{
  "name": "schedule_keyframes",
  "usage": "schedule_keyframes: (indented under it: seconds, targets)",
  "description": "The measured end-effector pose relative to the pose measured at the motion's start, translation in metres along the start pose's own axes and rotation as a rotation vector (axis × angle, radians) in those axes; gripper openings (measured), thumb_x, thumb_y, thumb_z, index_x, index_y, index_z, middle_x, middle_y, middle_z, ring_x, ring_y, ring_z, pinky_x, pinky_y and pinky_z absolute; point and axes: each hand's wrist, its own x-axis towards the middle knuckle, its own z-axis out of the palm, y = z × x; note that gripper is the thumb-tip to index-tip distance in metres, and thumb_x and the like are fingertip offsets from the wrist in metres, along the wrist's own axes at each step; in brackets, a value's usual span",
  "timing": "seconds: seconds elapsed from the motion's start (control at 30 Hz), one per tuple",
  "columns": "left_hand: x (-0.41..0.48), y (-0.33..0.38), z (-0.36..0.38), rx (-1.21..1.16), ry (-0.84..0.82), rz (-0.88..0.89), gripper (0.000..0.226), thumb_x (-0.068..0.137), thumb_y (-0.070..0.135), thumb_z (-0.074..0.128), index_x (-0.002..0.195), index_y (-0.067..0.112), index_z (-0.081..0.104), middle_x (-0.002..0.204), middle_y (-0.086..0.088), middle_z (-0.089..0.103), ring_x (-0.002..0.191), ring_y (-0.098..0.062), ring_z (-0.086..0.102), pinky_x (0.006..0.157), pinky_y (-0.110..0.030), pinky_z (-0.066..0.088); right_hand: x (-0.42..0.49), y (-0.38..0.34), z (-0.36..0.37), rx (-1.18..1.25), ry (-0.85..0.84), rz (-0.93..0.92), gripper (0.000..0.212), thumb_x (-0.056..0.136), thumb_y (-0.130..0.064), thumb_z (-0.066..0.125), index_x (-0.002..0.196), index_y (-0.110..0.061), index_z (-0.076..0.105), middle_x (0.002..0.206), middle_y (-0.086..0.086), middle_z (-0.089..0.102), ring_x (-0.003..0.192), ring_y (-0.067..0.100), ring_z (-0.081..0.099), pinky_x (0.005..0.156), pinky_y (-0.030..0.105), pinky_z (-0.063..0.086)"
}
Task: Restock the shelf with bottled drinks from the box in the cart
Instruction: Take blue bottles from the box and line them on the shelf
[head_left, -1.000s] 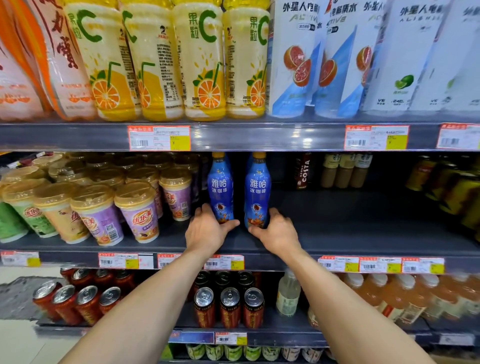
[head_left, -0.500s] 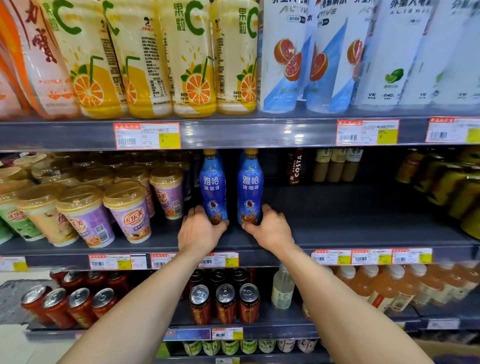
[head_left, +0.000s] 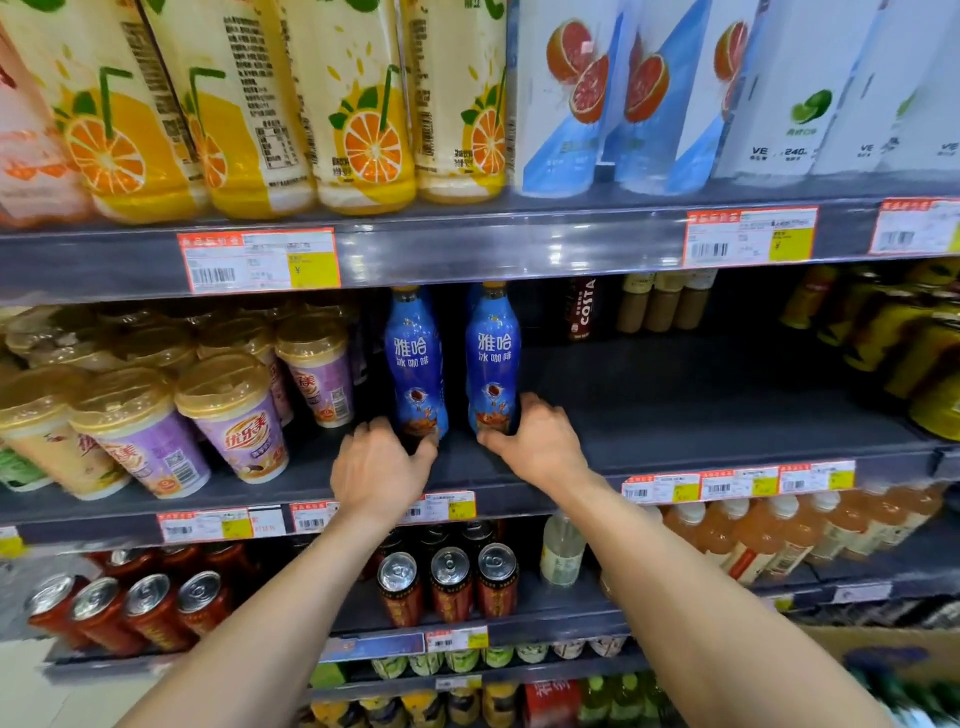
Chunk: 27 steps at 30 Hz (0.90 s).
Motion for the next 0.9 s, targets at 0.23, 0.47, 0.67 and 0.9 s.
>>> schedule_keyframes:
  seconds: [0.23,0.47,0.67,0.9]
  targets:
    - [-0.038,-0.009,-0.009,0.278,-0.065,0.229,0.073,0.089,0.075,0.033,0.123,0.018,0.064,0.126,-0.006,0.062,0.117,-0.032,0.051,0.096,-0.044,0.042,-0.041,0.006,-0.018,-0.291,-0.001,-0.058,0.068,0.091,-0.067,0.050,0.131,-0.013,0.053,0.131,0.011,0.061,0.123,0.032,0.053,0.097,0.042,0.043]
    - [-0.089,-0.002,-0.010,0.304,-0.113,0.430,0.071,0.087,0.058,0.056,0.143,0.018,0.044,0.147,-0.005,0.047,0.137,-0.029,0.035,0.115,-0.048,0.026,-0.112,0.042,-0.049,-0.369,-0.039,-0.162,0.075,0.092,-0.060,0.056,0.150,-0.015,0.040,0.158,0.009,0.037,0.150,0.028,0.023,0.119,0.047,0.025]
    - [-0.155,0.027,-0.002,0.238,-0.211,0.542,0.062,0.088,0.055,0.054,0.139,0.020,0.047,0.142,-0.003,0.049,0.134,-0.026,0.037,0.112,-0.043,0.031,-0.187,0.086,-0.072,-0.405,0.001,-0.109,0.061,0.088,-0.046,0.063,0.139,-0.015,0.050,0.141,0.009,0.050,0.135,0.030,0.041,0.108,0.041,0.039]
    - [-0.237,0.064,0.035,0.258,-0.369,0.659,0.061,0.089,0.057,0.049,0.138,0.021,0.046,0.139,0.000,0.050,0.132,-0.025,0.039,0.110,-0.038,0.033,-0.246,0.166,-0.091,-0.383,-0.084,0.028,0.060,0.091,-0.045,0.059,0.142,-0.017,0.046,0.137,0.007,0.052,0.130,0.029,0.044,0.106,0.041,0.041]
